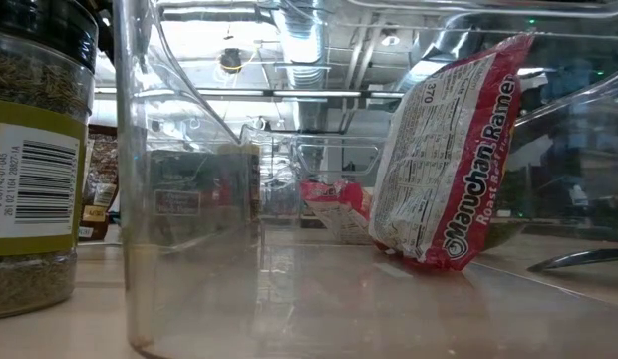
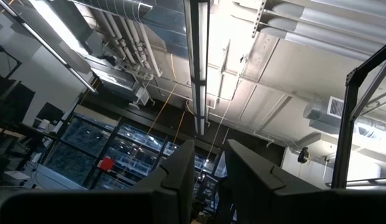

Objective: Pick & Place Food Item
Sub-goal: Put the right green noodle pack into the bottom transparent bin

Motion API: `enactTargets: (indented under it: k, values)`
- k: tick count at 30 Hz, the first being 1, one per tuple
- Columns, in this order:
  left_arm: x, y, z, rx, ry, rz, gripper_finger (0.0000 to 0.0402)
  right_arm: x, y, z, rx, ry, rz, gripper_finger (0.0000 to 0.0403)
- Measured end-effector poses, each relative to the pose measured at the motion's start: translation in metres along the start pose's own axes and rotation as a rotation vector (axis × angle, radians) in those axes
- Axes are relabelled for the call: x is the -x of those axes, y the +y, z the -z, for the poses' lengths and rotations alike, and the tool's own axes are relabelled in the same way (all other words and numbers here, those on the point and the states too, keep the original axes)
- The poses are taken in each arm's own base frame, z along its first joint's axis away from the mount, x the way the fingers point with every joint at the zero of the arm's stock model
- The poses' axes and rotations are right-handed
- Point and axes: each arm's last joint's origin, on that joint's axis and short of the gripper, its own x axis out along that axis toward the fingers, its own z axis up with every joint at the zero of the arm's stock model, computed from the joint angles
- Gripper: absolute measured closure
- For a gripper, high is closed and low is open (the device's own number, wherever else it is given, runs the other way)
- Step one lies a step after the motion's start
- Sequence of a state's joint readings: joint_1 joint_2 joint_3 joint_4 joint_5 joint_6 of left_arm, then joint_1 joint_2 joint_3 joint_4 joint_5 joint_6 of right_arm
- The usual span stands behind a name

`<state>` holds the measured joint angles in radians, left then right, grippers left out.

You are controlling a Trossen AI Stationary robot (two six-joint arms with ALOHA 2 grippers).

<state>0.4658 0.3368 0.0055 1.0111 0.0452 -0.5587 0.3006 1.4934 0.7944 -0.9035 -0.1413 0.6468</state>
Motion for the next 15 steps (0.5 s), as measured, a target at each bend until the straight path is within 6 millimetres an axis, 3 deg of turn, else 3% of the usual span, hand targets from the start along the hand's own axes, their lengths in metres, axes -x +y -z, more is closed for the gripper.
enactTargets:
  k: [6,15]
  values:
    - [0.0,0.0,0.0001,0.0,0.001,0.0,0.0317,0.0,-0.0003,0.001,-0.007,0.015,-0.003,0.0205]
    - [0.0,0.0,0.0,0.0,0.0,0.0,0.0317,0.0,-0.0001,0.0009,-0.009,0.015,-0.007,0.0288]
